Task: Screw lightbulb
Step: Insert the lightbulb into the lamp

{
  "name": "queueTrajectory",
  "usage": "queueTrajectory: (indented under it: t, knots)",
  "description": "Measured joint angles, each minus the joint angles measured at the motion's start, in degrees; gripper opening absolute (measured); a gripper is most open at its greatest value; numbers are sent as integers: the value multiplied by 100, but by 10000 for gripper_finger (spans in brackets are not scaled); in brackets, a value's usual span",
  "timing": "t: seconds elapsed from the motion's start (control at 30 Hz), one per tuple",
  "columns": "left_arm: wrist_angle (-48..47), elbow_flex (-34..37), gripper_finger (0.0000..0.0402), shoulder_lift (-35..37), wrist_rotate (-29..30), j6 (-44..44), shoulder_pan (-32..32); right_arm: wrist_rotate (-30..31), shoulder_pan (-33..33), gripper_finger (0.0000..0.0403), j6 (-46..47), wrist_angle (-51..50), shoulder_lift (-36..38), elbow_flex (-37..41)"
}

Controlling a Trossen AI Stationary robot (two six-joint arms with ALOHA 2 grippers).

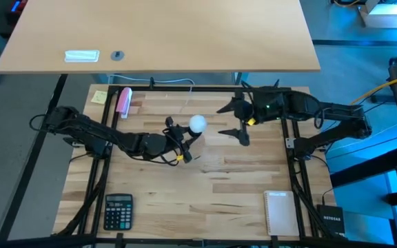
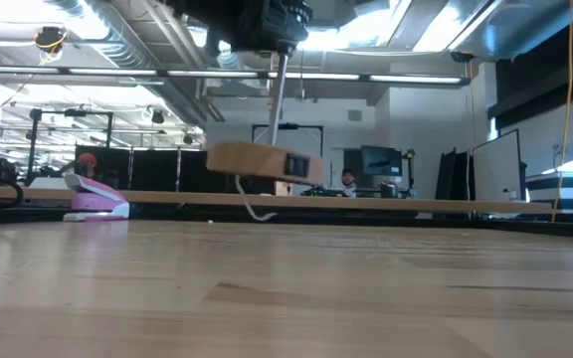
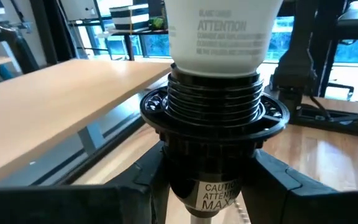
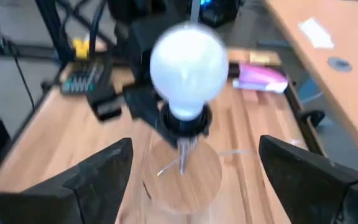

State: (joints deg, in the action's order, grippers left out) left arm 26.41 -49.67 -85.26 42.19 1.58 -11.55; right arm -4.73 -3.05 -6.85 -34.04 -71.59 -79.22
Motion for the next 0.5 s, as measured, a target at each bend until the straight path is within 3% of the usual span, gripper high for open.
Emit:
queueTrajectory:
  t: [0.17,0.37,0.5]
  knots:
    - [879,244,137,-463,-35,-74,10,-29,0,351,-59,364,215,1100]
    - [1071,319,139,-1074,-236,206,116,-45,4,351,350,1971,360,2639]
    - [1280,322,165,-1238,-202,252,127,-86,4,351,517,2439,348,3190]
